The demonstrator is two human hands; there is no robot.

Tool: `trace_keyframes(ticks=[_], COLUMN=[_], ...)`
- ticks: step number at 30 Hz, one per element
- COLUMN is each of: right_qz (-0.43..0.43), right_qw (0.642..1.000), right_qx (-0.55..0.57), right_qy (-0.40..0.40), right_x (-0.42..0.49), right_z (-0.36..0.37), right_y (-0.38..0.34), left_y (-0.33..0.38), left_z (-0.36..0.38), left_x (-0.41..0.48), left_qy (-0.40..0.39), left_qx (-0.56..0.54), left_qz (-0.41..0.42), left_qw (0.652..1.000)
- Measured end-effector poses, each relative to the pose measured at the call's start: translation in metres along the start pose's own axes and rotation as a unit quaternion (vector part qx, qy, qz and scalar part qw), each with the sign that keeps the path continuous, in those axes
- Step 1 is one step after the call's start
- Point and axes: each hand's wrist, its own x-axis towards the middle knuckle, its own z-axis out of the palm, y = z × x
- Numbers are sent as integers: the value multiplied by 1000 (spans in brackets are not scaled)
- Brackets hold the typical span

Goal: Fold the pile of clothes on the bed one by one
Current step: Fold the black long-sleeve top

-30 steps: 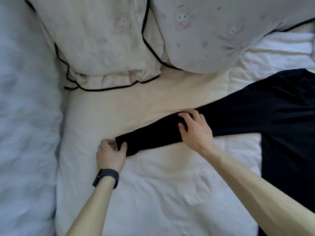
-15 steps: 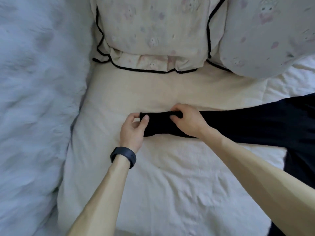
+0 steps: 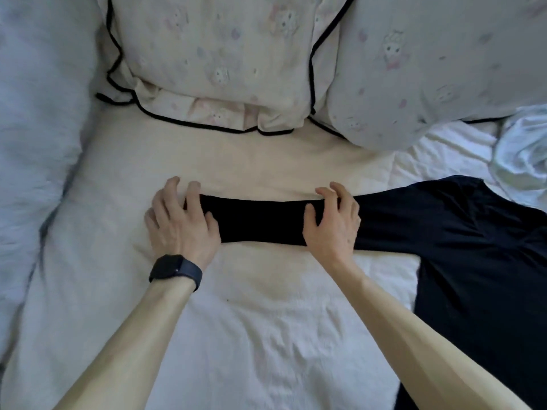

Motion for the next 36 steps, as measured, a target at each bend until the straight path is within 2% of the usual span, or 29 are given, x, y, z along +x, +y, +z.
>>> trace_keyframes(ticks=[2, 5, 7, 8, 11, 13, 14, 16, 18, 20, 21, 24, 26, 28, 31, 32, 33, 34, 36], right_qz=[101, 214, 206, 161, -51, -134, -126, -29, 30, 18, 21, 43, 46, 53, 79, 108, 149, 196, 258], right_qw=[994, 972, 962, 962, 947, 950, 962, 978, 965, 954, 953, 948, 942, 936, 935, 939, 927, 884, 753], right_qx=[-40, -87, -109, -118, -122, -93, -86, -87, -116, -138, -132, -116, -131, -126, -47, 30, 150, 295, 523], right_qy=[29, -44, -141, -188, -293, -265, -225, -188, -233, -264, -273, -293, -306, -324, -343, -325, -310, -304, -305], right_x=[1, 3, -3, -10, -30, -34, -33, -31, -29, -27, -26, -25, -26, -20, -12, -14, -19, -27, -48], right_z=[-10, -18, -15, -12, -12, -20, -25, -34, -40, -45, -47, -46, -47, -53, -75, -85, -100, -118, -155], right_y=[30, 65, 73, 74, 71, 82, 92, 118, 139, 143, 141, 132, 132, 131, 117, 111, 103, 96, 93], left_y=[21, 60, 70, 68, 59, 60, 61, 59, 48, 33, 26, 10, 16, 34, 77, 98, 121, 145, 198], left_z=[10, 33, 53, 63, 75, 70, 67, 58, 46, 31, 24, 6, -5, -16, -35, -43, -52, -58, -60], left_x=[-12, -19, -16, -13, -9, -6, -5, -7, -16, -24, -26, -20, -11, -8, -24, -34, -47, -63, -97], left_qy=[2, -112, -200, -230, -249, -250, -252, -219, -133, -65, -65, -150, -181, -175, -128, -116, -110, -118, -172], left_qx=[-10, -15, 47, 78, 128, 143, 144, 112, 45, -18, -18, -17, -121, -235, -304, -331, -358, -381, -417], left_qz=[117, 225, 249, 242, 183, 166, 159, 120, 17, -117, -159, -200, -245, -266, -178, -141, -108, -75, -4], left_qw=[993, 968, 946, 939, 943, 943, 944, 962, 990, 991, 985, 968, 945, 918, 927, 926, 921, 914, 892])
